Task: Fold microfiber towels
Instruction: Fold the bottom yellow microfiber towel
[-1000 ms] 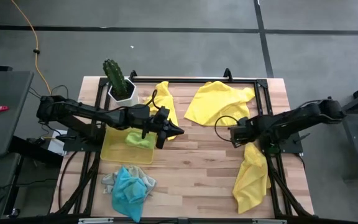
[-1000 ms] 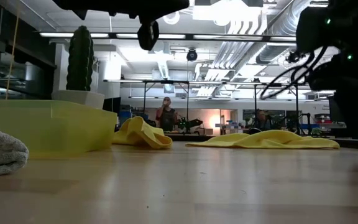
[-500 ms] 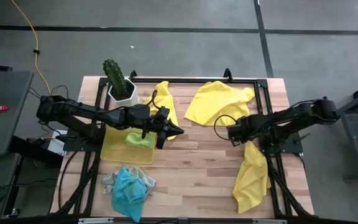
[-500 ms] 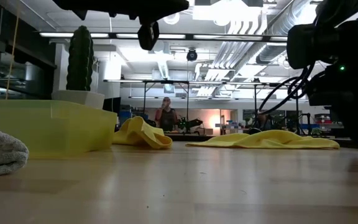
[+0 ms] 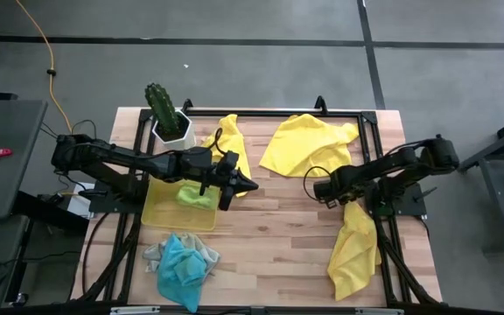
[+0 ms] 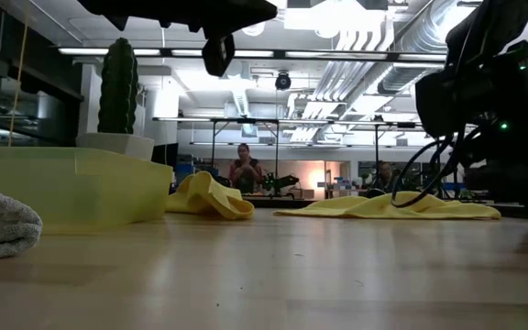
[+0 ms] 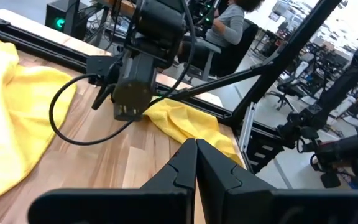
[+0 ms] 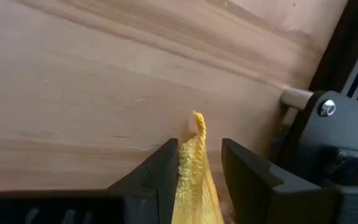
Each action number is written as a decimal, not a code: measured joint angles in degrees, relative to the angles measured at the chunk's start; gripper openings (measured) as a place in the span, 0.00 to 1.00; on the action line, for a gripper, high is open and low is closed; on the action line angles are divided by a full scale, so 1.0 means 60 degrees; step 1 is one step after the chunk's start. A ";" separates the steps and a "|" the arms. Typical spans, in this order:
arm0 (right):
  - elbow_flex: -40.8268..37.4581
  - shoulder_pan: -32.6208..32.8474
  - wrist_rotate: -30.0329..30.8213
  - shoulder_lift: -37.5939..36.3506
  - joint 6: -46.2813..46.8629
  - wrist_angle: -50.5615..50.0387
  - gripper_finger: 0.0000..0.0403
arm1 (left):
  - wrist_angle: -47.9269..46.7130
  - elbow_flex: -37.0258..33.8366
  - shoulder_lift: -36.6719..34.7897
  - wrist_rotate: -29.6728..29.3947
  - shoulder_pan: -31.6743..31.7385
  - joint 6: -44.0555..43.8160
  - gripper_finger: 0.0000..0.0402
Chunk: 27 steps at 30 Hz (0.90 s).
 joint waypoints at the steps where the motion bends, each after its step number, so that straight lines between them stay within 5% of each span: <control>1: -0.0004 0.0006 -0.0005 -0.0009 0.0015 0.0076 0.29 | -0.0017 0.0000 0.0000 0.0058 0.0000 0.0025 0.00; 14: -0.0025 0.0022 0.0719 -0.0866 0.0127 0.1584 0.03 | -0.0081 0.0000 -0.0002 0.0275 0.0270 -0.0068 0.00; 21: -0.0023 -0.0070 0.1585 -0.1417 -0.0680 0.6023 0.01 | -0.0081 0.0000 -0.0004 0.0366 0.0277 -0.0091 0.00; 27: -0.0022 -0.0480 0.0741 -0.1166 -0.2380 0.9096 0.00 | -0.0255 0.0000 -0.0004 0.0346 0.0277 -0.0066 0.00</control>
